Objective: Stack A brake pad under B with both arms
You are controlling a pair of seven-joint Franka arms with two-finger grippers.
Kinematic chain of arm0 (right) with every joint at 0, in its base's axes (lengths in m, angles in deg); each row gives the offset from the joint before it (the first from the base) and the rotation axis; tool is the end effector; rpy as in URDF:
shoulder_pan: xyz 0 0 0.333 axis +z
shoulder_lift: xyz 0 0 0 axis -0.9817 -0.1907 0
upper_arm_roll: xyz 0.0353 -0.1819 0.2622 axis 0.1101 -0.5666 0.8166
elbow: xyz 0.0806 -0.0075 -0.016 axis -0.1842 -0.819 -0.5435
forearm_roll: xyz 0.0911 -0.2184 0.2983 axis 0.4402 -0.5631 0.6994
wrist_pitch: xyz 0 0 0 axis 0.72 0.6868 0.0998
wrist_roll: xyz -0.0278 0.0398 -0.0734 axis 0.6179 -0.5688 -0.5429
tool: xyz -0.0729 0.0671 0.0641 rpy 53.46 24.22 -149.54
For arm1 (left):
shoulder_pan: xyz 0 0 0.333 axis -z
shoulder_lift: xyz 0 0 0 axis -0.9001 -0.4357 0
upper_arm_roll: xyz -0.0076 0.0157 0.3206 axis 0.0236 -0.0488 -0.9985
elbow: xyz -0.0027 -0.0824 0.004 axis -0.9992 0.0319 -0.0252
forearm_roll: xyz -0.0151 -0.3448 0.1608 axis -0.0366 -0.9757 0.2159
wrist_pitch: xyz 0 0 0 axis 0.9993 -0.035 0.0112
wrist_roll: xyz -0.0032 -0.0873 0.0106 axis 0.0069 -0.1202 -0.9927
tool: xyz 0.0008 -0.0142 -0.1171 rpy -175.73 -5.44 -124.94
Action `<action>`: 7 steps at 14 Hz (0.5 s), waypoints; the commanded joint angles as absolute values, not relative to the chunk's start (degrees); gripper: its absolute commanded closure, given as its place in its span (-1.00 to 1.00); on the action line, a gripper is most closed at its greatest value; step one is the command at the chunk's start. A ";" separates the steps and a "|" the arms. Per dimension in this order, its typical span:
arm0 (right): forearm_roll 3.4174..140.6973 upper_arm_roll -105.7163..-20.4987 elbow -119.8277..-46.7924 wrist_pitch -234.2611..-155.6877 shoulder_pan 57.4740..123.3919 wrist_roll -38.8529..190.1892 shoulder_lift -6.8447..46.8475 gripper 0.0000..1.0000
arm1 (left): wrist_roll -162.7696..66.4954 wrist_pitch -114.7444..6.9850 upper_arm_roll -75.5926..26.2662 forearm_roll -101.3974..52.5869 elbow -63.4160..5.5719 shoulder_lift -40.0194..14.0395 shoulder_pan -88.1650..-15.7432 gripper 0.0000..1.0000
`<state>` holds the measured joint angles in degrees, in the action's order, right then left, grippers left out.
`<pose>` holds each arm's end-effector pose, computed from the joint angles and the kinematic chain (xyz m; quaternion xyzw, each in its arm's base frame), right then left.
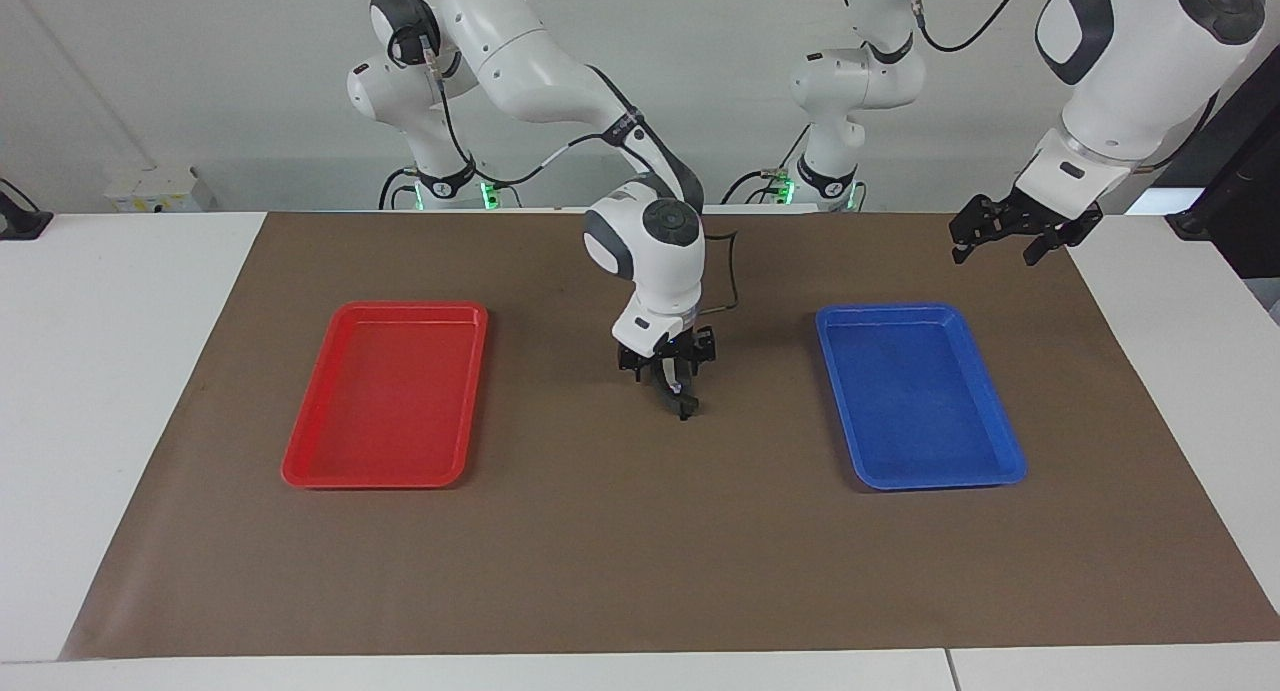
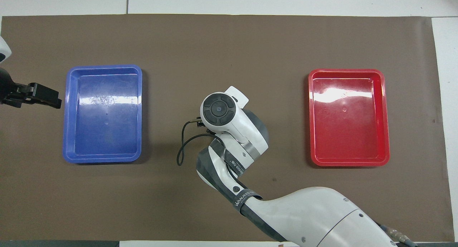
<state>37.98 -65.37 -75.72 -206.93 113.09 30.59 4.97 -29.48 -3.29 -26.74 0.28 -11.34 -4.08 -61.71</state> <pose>0.5308 0.4187 0.3038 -0.9992 -0.0298 -0.0233 0.0149 0.5396 -0.0333 0.5933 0.9974 -0.0577 -0.0427 0.0048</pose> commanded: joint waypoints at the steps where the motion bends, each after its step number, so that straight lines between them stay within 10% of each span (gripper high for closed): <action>1: 35.15 -65.48 -75.80 -208.07 112.32 28.65 5.20 -0.99 | -29.79 -3.65 -26.64 -0.41 -11.75 -3.54 -62.24 -1.00; 7: 33.91 -65.74 -74.66 -206.93 111.35 28.21 5.20 -0.99 | -29.79 -3.65 -26.64 -0.41 -11.75 -3.54 -62.24 -1.00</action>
